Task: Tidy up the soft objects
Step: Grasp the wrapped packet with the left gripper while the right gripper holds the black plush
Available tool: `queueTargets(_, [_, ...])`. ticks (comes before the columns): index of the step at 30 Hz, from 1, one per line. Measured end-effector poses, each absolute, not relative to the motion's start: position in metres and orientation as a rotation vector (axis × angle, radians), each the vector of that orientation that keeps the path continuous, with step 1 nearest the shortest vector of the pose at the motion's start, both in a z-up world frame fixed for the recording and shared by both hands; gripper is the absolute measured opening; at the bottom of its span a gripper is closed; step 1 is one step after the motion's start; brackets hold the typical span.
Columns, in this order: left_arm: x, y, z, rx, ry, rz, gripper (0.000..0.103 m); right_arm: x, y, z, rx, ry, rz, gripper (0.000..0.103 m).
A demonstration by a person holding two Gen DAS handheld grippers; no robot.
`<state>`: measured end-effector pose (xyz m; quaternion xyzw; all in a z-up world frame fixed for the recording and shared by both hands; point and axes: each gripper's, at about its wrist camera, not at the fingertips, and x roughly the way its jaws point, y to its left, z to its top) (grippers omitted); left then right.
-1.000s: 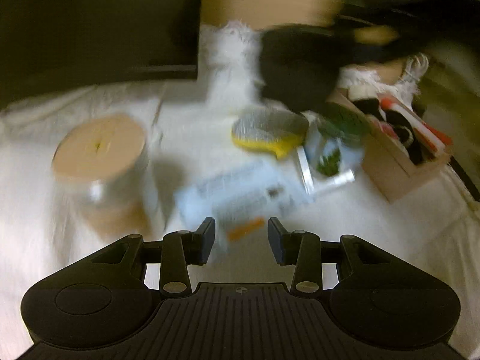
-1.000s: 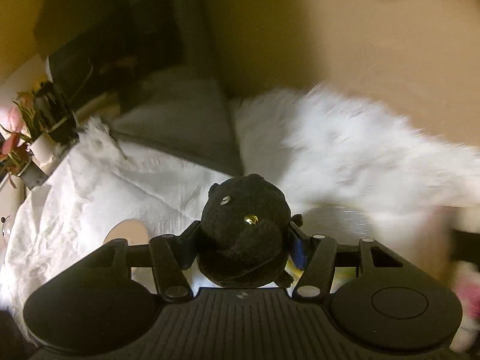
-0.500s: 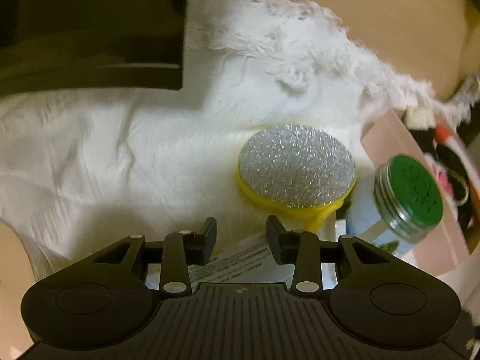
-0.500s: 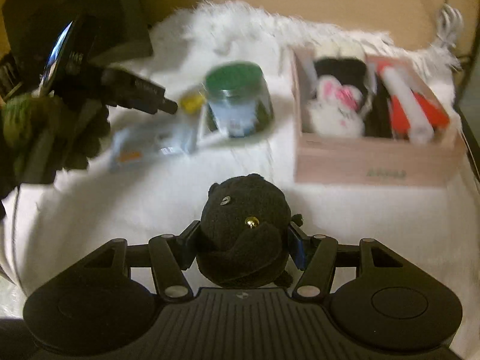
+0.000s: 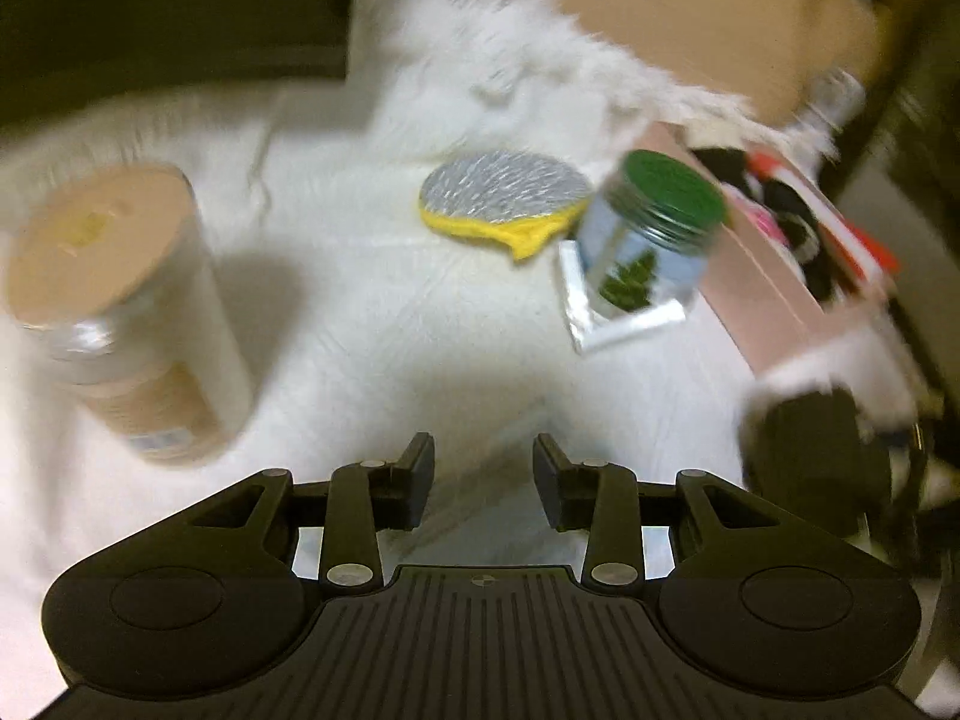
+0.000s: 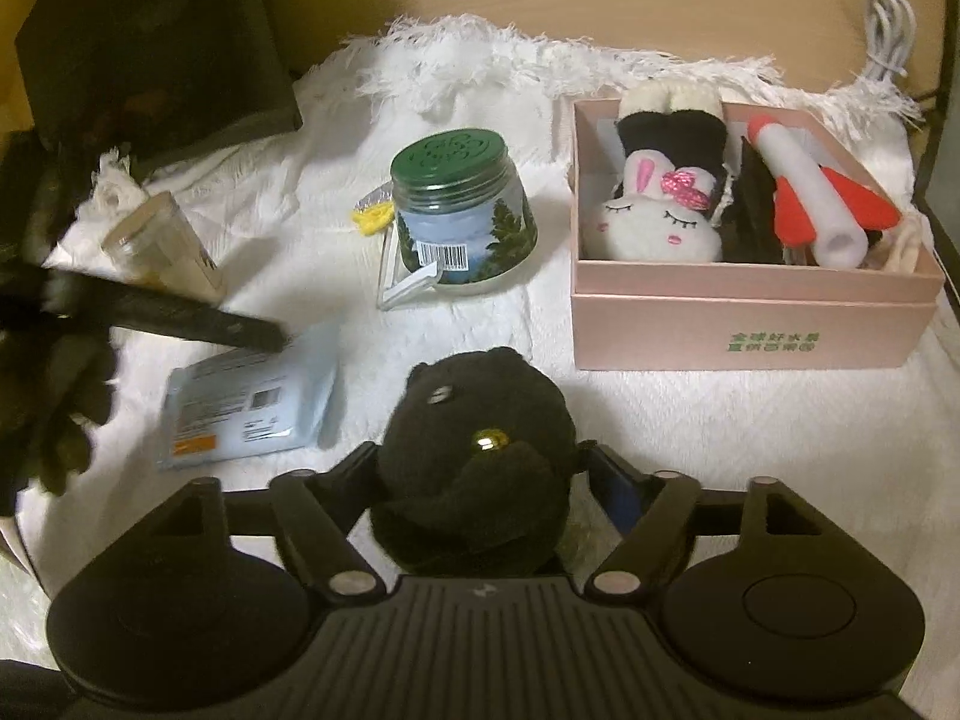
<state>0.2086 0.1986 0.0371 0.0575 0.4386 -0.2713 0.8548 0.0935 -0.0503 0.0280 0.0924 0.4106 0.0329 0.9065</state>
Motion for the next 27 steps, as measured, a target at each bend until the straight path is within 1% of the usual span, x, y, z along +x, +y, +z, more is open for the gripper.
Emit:
queueTargets(2, [0.187,0.199,0.042,0.235,0.873,-0.613,0.04,0.096,-0.048,0.024,0.169,0.858,0.067,0.084])
queueTargets(5, [0.162,0.186,0.032,0.454,0.872,-0.659,0.041,0.096,-0.045,0.016,0.128,0.888,0.064,0.084])
queueTargets(6, [0.157,0.183,0.031,0.479,0.839,-0.675,0.04,0.096,-0.044,0.013,0.119,0.897,0.067,0.084])
queueTargets(7, [0.155,0.18,0.031,0.484,0.848,-0.701,0.043,0.095,-0.043,0.009,0.114,0.908,0.072,0.085])
queueTargets(8, [0.155,0.176,0.03,0.482,0.865,-0.723,0.05,0.094,-0.043,0.007,0.108,0.91,0.074,0.085])
queueTargets(10, [0.154,0.164,0.027,0.516,0.869,-0.766,0.073,0.09,-0.041,0.006,0.079,0.9,0.074,0.086])
queueTargets(11, [0.152,0.159,0.025,0.546,0.863,-0.789,0.076,0.089,-0.04,0.005,0.066,0.897,0.075,0.087])
queueTargets(14, [0.151,0.154,0.023,0.588,0.825,-0.777,0.075,0.087,-0.038,0.004,0.048,0.89,0.078,0.09])
queueTargets(15, [0.154,0.155,0.023,0.591,0.81,-0.76,0.071,0.086,-0.038,0.004,0.043,0.889,0.075,0.093])
queueTargets(16, [0.158,0.157,0.024,0.593,0.792,-0.732,0.072,0.085,-0.038,0.003,0.04,0.887,0.07,0.095])
queueTargets(17, [0.161,0.158,0.024,0.591,0.786,-0.715,0.076,0.084,-0.038,0.002,0.039,0.882,0.067,0.095])
queueTargets(22, [0.191,0.16,0.019,0.573,0.767,-0.657,0.075,0.083,-0.029,-0.001,0.004,0.88,0.049,0.103])
queueTargets(23, [0.2,0.16,0.018,0.54,0.79,-0.654,0.075,0.082,-0.029,-0.002,0.002,0.877,0.045,0.103])
queueTargets(24, [0.209,0.16,0.016,0.505,0.816,-0.651,0.078,0.082,-0.029,-0.002,0.006,0.874,0.042,0.103])
queueTargets(26, [0.218,0.159,0.014,0.462,0.816,-0.638,0.079,0.081,-0.03,-0.002,0.012,0.871,0.038,0.103])
queueTargets(27, [0.22,0.158,0.013,0.455,0.819,-0.63,0.082,0.081,-0.03,-0.002,0.013,0.868,0.037,0.103])
